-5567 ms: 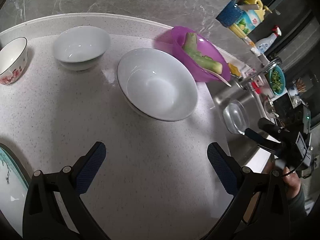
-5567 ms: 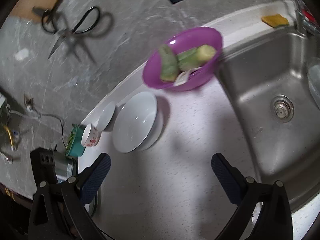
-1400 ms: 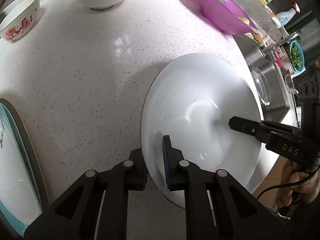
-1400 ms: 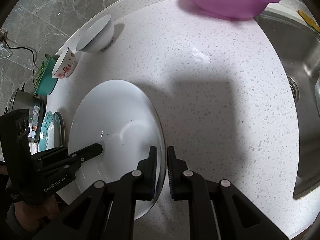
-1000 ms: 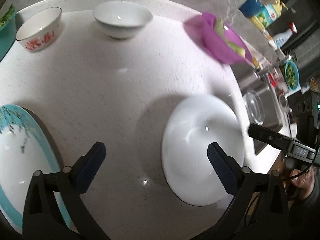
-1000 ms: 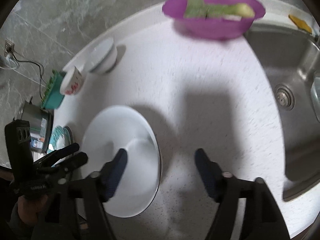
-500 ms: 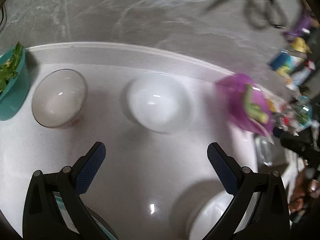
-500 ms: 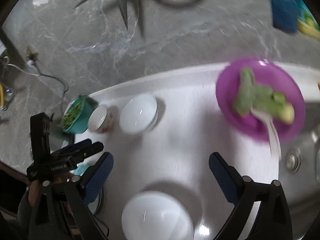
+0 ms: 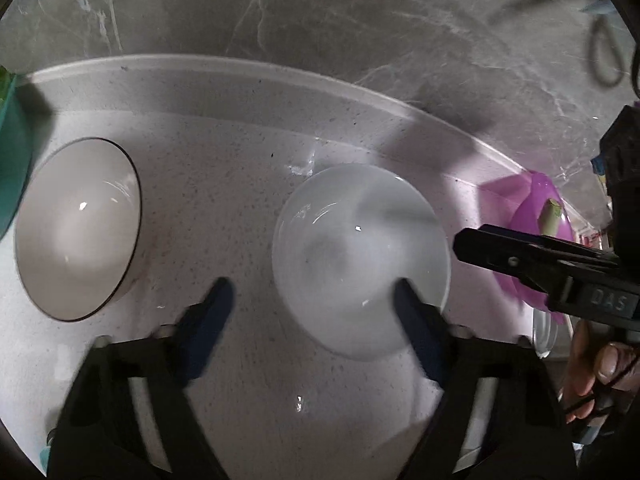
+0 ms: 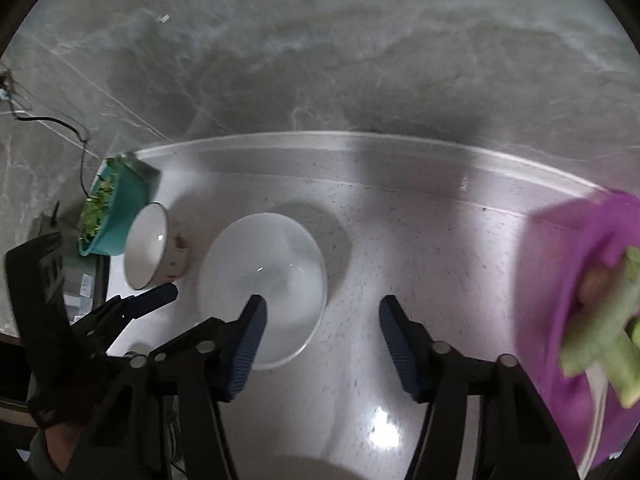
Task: Organize plates and bowls
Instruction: 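Close both grippers on the rim of the smaller white bowl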
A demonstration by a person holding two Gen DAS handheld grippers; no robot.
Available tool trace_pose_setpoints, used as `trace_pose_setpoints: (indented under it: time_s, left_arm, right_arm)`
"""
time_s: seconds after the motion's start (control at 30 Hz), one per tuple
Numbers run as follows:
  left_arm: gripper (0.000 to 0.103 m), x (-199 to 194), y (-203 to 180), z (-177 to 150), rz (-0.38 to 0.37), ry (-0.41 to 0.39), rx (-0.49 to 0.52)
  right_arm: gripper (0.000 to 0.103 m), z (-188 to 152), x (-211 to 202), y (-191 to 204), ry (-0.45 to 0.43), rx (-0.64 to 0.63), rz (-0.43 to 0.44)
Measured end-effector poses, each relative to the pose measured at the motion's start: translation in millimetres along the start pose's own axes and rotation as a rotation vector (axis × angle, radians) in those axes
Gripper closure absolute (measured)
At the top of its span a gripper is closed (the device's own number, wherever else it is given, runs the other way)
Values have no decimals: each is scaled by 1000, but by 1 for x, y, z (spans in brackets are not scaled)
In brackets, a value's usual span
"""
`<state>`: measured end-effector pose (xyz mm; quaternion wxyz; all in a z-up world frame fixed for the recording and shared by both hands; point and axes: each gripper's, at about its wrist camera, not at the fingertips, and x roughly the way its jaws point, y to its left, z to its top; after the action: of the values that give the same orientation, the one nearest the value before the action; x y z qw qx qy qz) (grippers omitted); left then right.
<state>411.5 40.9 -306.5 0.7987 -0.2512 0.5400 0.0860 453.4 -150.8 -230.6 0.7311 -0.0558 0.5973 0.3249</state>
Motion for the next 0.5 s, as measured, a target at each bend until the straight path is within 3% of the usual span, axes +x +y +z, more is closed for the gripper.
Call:
trace_pose_setpoints:
  time_s: [0.03,0.23,0.4,0.47,0.5]
  left_arm:
    - [40,4,1,0,-1,4,-2]
    - [50,26,6,4,-24,27,-28]
    - [52,34,4,8,-27,19,-21]
    - [73,36,6,8,-24,17,-21]
    - [77,37,7,7,-19,17,-21]
  right_arm:
    - [47,2,6,-2,10,3,3]
    - [54,5,26,-6,47,-8,25]
    - [54,9,38,-5,58,-2,42]
    - [54,9,43,-1,63,-14,36]
    - [55,9,45,0,66,-22,31]
